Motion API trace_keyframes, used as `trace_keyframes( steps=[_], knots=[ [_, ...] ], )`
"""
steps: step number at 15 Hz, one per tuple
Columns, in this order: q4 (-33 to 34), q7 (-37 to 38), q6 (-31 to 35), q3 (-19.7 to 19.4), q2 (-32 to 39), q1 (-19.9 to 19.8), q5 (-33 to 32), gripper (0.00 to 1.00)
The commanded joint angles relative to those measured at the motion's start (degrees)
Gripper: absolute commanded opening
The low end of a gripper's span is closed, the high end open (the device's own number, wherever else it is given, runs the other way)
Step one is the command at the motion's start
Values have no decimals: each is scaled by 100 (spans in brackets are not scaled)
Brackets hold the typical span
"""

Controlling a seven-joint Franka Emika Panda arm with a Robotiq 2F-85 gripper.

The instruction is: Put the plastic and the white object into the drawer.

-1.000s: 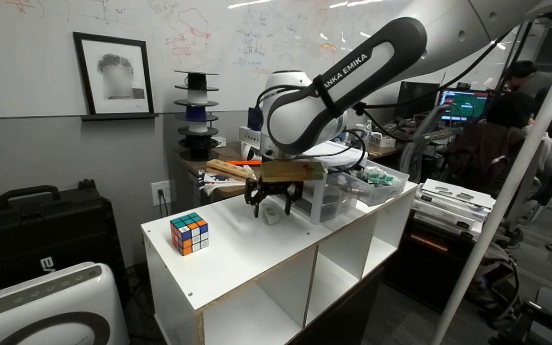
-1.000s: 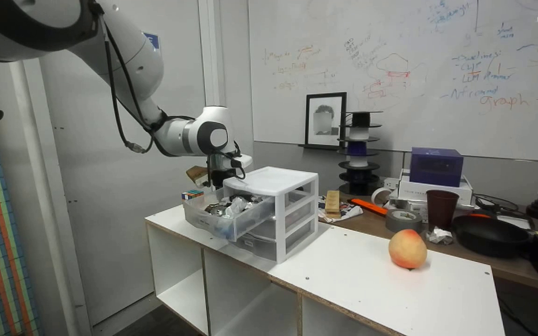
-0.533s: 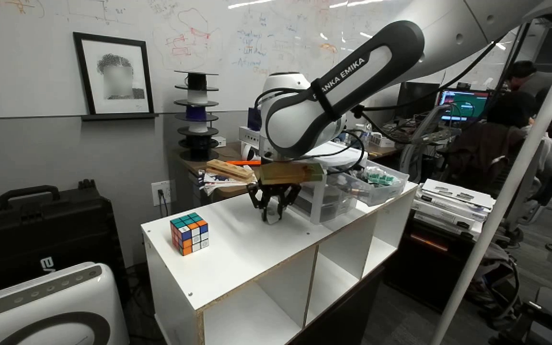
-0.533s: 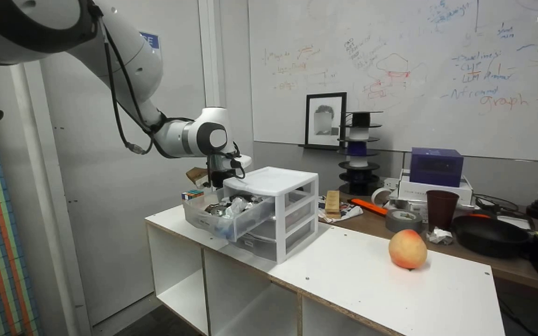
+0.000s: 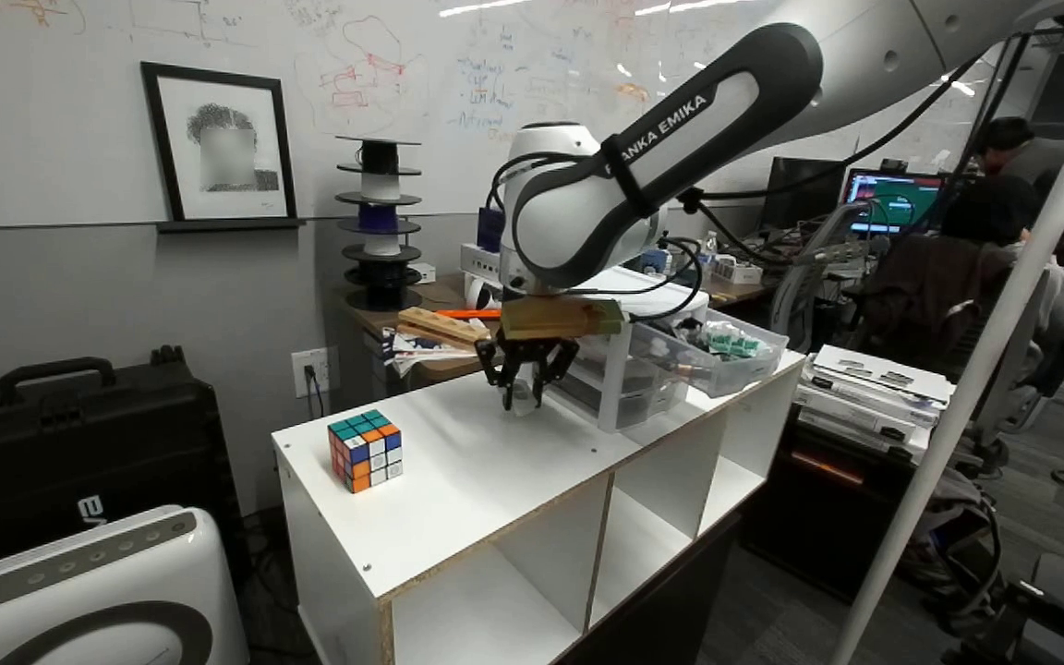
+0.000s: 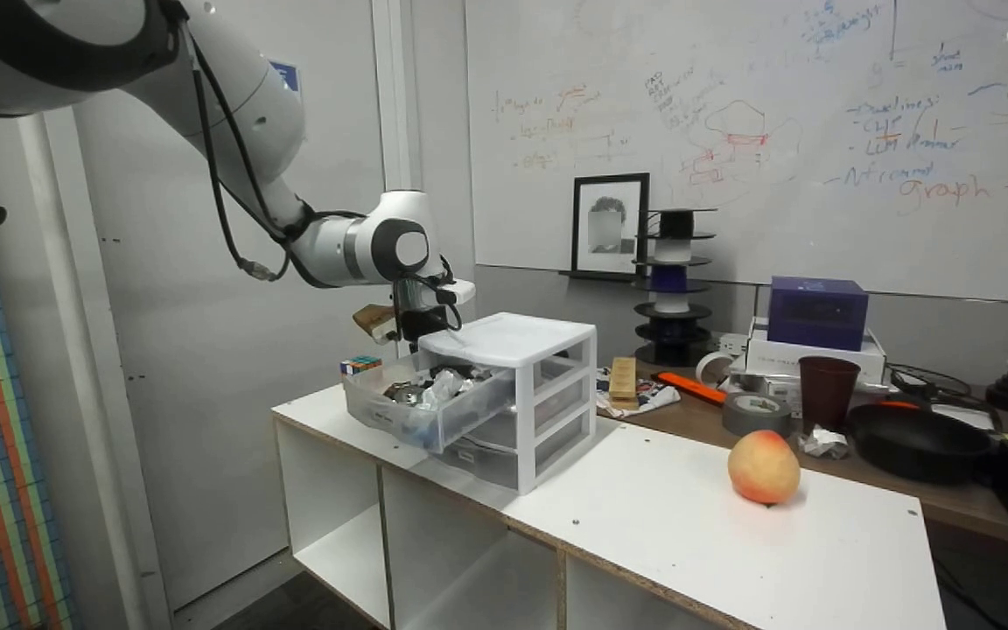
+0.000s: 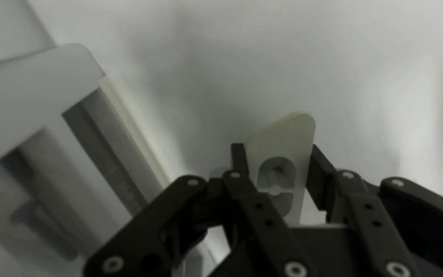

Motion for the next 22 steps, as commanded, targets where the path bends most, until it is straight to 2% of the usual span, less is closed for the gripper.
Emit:
trace_keyframes(
  steps=[1, 5, 11, 18, 22],
  knots=[
    [-182, -510, -256, 248, -503, -65, 201, 27],
    [-376, -896, -535, 374, -963, -14, 197, 27],
    [-985, -1089, -901, 316, -1835, -5, -54, 27],
    [-2305, -1732, -916, 512, -3385, -352, 141, 26],
    [-3041, -1793, -892, 528, -4232, -502, 97, 26]
  ],
)
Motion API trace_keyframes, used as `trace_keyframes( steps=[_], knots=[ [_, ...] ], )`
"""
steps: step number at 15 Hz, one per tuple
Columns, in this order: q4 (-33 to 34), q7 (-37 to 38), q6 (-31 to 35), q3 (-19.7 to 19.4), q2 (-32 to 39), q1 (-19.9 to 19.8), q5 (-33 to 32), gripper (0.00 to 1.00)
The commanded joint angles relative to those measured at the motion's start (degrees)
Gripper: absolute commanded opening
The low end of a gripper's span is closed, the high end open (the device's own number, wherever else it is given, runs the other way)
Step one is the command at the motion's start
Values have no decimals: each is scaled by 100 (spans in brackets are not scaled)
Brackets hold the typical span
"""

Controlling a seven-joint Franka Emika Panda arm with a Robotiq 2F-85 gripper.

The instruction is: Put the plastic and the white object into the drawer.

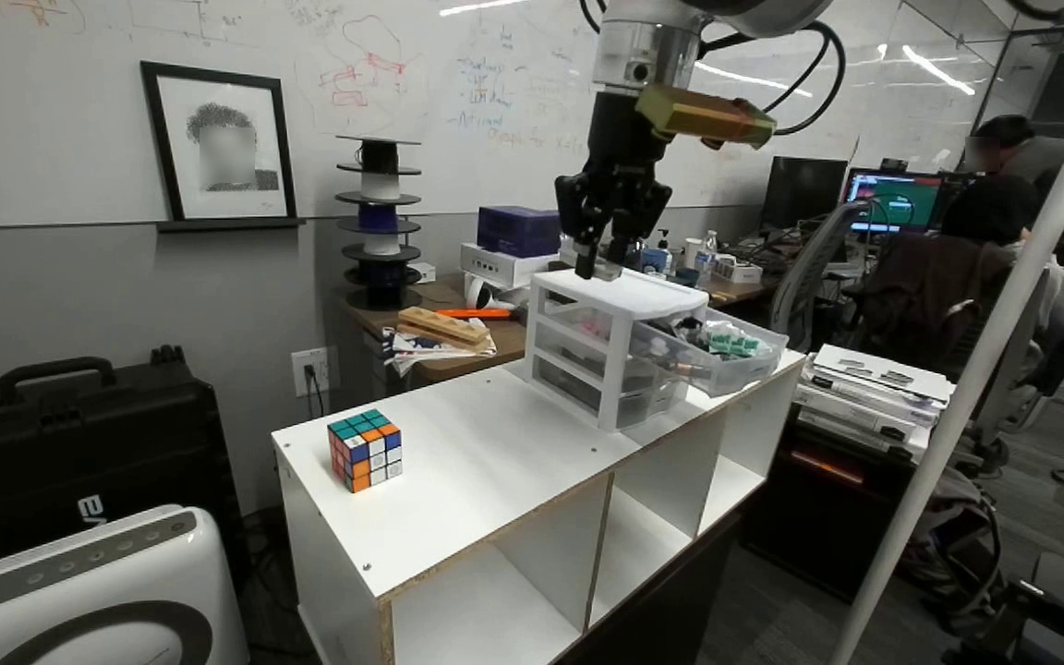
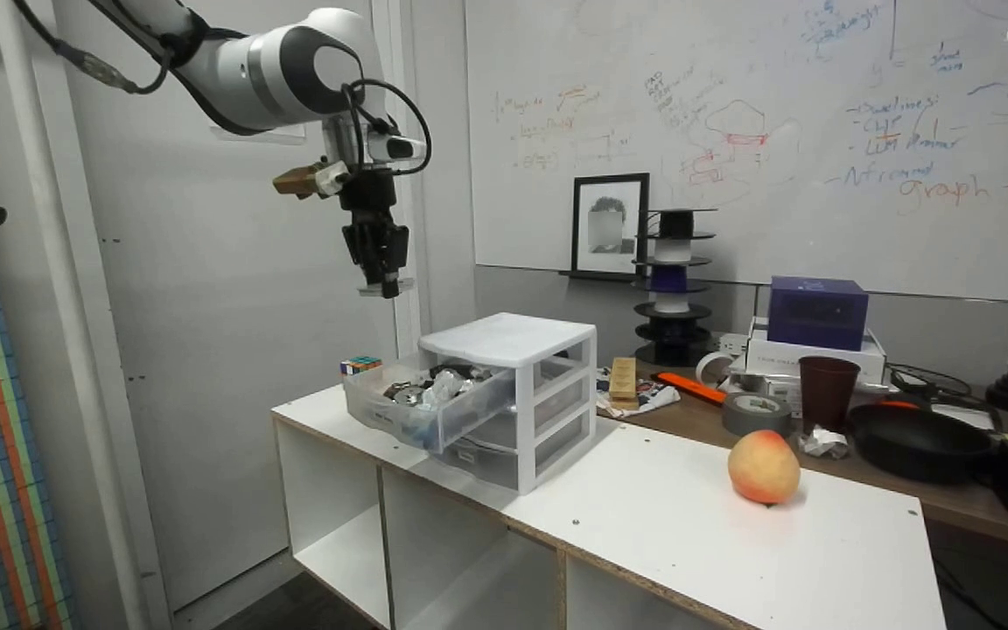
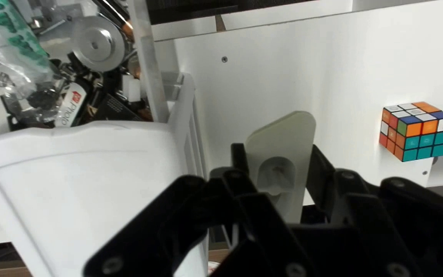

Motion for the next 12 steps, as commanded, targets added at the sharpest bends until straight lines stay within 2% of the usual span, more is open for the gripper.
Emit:
trace_keyframes(
  steps=[1, 5, 12],
  knots=[
    [-894, -128, 20, 98, -969, -218, 54, 26],
    [-1492, 45, 96, 32, -1412, -491, 23, 26],
    [-2101, -32, 172, -151, -1491, -1053, 108, 26]
  ],
)
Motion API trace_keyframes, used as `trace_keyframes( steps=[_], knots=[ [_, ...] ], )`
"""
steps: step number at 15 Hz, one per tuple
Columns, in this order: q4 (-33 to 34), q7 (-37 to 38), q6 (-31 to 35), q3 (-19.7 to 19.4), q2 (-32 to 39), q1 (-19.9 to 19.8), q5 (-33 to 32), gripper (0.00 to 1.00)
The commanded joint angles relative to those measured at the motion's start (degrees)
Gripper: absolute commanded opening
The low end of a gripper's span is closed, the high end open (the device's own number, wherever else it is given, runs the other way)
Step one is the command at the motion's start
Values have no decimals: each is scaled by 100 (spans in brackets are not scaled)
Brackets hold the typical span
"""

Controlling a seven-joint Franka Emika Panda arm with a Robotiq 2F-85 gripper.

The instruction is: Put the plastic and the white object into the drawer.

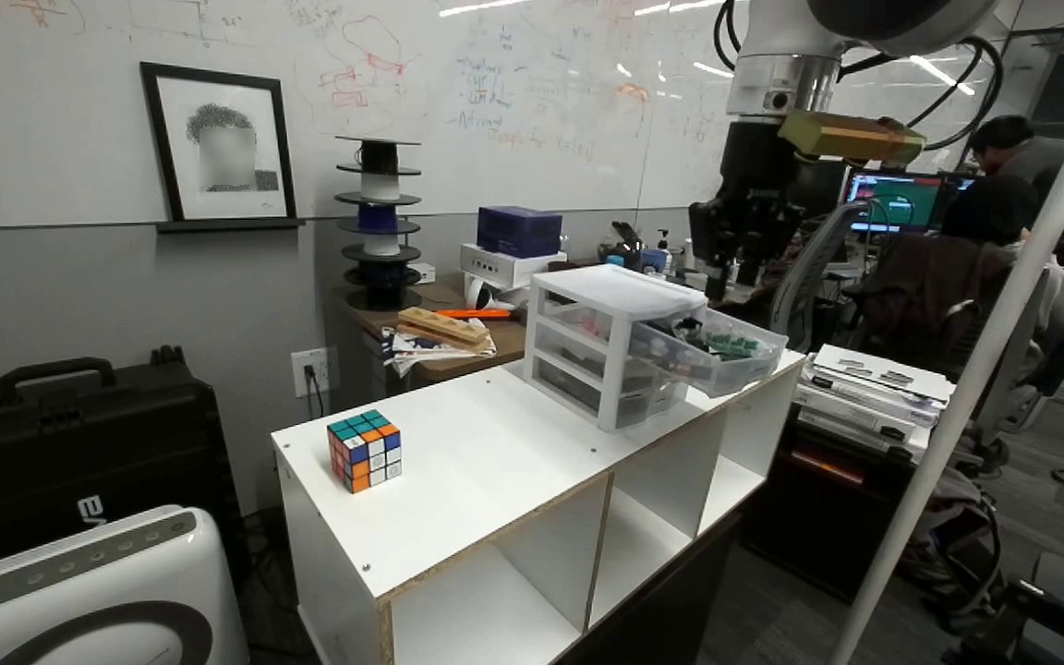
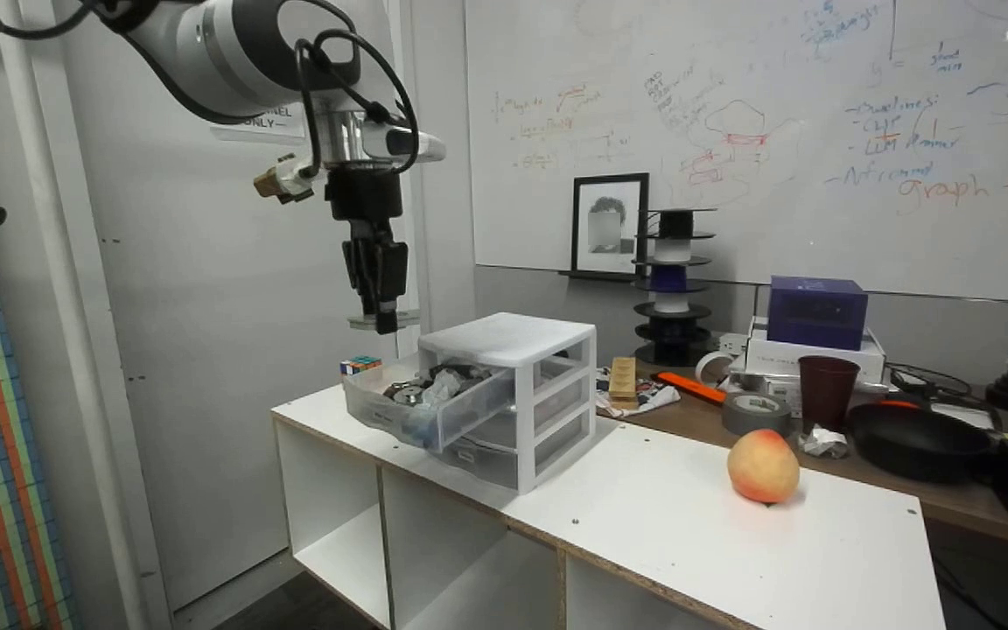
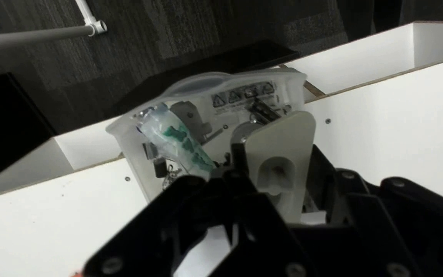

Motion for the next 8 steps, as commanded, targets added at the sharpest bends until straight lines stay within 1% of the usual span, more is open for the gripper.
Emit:
trace_keyframes(
  steps=[1, 4, 8],
  knots=[
    [-299, -48, 145, -69, -148, -216, 91, 26],
    [-287, -170, 268, -148, 57, -358, 65, 26],
    [-176, -355, 655, -177, 401, -429, 168, 26]
  ],
)
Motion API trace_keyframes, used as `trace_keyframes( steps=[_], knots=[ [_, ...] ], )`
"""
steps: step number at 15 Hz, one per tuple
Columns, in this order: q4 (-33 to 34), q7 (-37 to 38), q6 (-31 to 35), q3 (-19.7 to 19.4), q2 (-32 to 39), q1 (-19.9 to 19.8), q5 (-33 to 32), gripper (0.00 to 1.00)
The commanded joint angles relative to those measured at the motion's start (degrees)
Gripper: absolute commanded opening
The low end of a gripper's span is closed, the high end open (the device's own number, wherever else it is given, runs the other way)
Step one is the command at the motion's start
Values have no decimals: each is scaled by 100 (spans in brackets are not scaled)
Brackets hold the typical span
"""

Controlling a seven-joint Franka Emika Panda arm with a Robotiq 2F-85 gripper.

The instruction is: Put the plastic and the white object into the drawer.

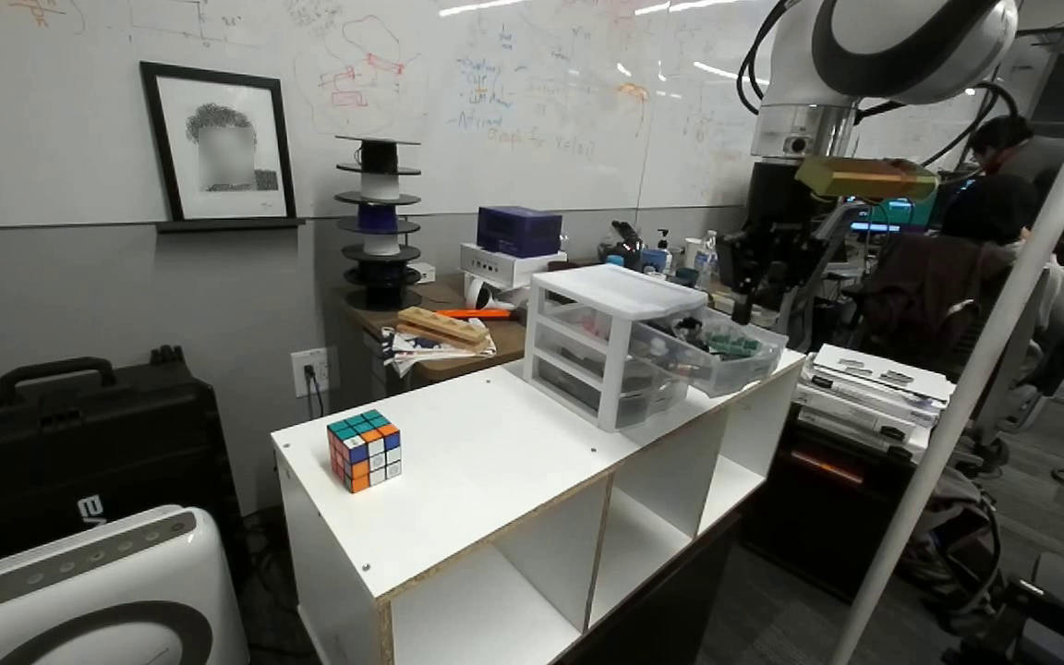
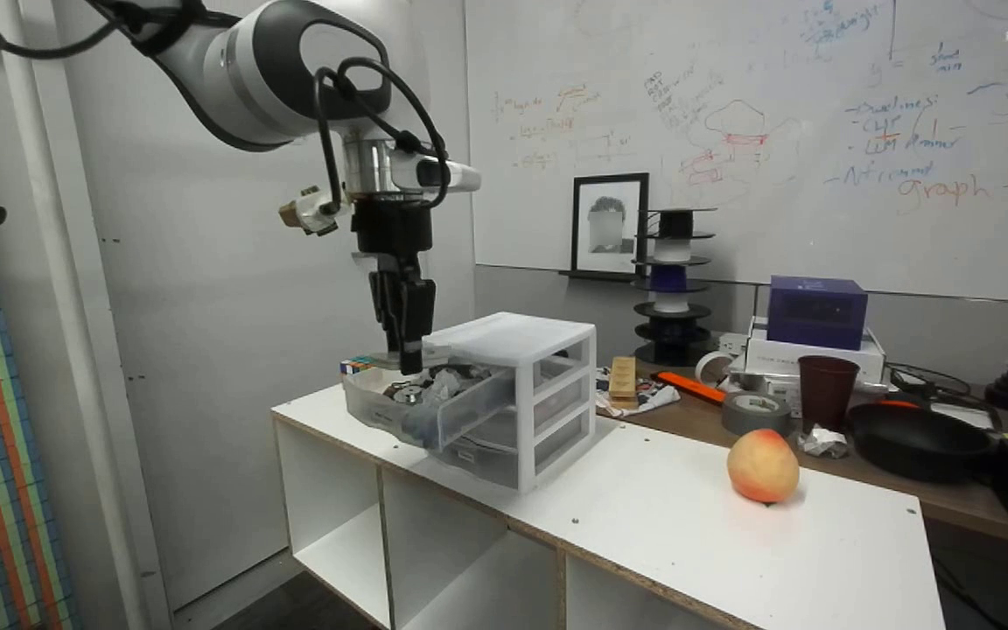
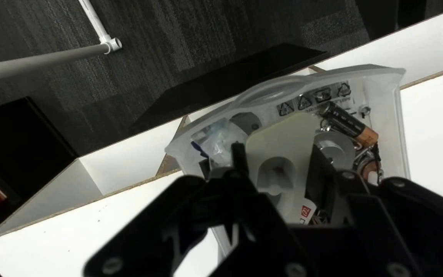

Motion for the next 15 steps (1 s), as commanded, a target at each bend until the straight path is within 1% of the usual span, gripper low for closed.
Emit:
trace_keyframes(
  steps=[1, 3, 5, 8, 9, 10, 11, 13, 15],
  knots=[
    [104, -232, 512, -9, 301, -21, 196, 26],
    [173, -303, 877, 21, 528, 7, 324, 26],
    [296, -369, 1092, 63, 746, 49, 459, 26],
    [399, -517, 1140, 109, 893, 83, 599, 26],
    [415, -591, 1100, 122, 893, 86, 651, 30],
    [415, -695, 1050, 135, 855, 79, 729, 65],
    [408, -751, 1062, 139, 822, 78, 760, 65],
    [361, -912, 1054, 138, 695, 59, 836, 79],
    [297, -1067, 1015, 135, 537, 49, 891, 95]
  ],
)
